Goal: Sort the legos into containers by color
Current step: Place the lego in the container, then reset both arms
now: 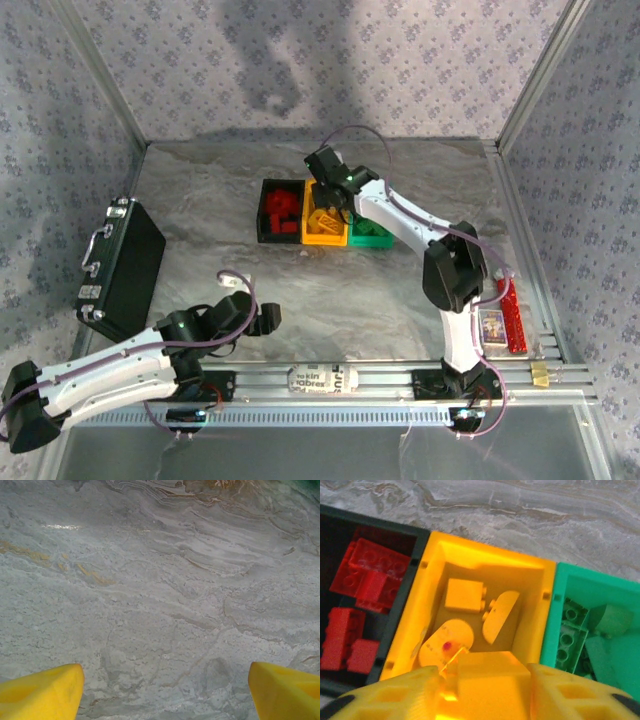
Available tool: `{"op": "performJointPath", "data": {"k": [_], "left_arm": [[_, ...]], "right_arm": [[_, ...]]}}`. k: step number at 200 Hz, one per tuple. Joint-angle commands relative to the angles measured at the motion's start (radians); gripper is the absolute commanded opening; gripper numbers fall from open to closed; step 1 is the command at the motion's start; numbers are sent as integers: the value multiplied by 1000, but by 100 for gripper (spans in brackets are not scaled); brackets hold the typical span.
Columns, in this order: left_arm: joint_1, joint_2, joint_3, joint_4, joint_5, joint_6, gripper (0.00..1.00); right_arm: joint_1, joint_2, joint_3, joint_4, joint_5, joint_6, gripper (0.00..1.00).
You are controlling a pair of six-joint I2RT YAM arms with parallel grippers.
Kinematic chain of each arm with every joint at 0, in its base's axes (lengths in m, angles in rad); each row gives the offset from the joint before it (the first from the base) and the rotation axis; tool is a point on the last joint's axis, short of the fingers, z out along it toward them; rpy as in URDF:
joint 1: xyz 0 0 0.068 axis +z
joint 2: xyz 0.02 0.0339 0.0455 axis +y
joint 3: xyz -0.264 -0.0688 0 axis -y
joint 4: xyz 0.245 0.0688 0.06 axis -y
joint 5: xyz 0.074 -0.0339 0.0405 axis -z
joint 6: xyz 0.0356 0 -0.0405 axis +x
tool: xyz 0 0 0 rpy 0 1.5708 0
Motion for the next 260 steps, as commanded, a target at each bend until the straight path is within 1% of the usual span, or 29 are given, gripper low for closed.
{"op": "performJointPath", "data": {"k": [1,17,38,39,42,45,60,76,107,138,160,187,200,210,230,260], "left_arm": [[-9,-10,29,-30,-27,-6,85],[-9,-8,50,-47,-38,10,85],[-9,1,88,-75,-64,49,86],[-9,3,90,-76,-65,51,86],[-9,5,98,-81,-69,58,86],[-8,8,104,-85,-75,65,86],[-6,27,136,-100,-104,96,88],[7,49,165,-100,-121,134,89],[60,94,243,-109,-115,207,89],[125,124,314,-121,-130,283,92],[177,149,360,-127,-142,339,94],[241,192,411,-144,-219,393,96],[277,212,427,-145,-242,414,97],[301,231,438,-145,-285,430,98],[336,255,450,-145,-339,467,98],[355,254,434,-99,-405,539,100]], "right_arm": [[-10,38,75,-63,-13,-18,75],[1,3,67,-54,17,-29,80],[5,-70,25,-32,45,-35,84],[5,-74,22,-32,46,-37,85],[5,-85,17,-30,48,-38,92],[5,-95,8,-29,50,-39,95],[6,-156,-40,-9,53,-48,98],[8,-234,-110,25,56,-56,99],[3,-380,-239,58,65,-68,99],[-5,-541,-377,119,86,-74,98],[-14,-657,-482,147,129,-73,99],[-41,-796,-607,182,208,-68,99],[-55,-865,-707,211,251,-78,99],[-69,-918,-766,240,275,-92,99],[-97,-1020,-859,272,274,-127,99],[-130,-1151,-961,280,288,-148,99]]}}
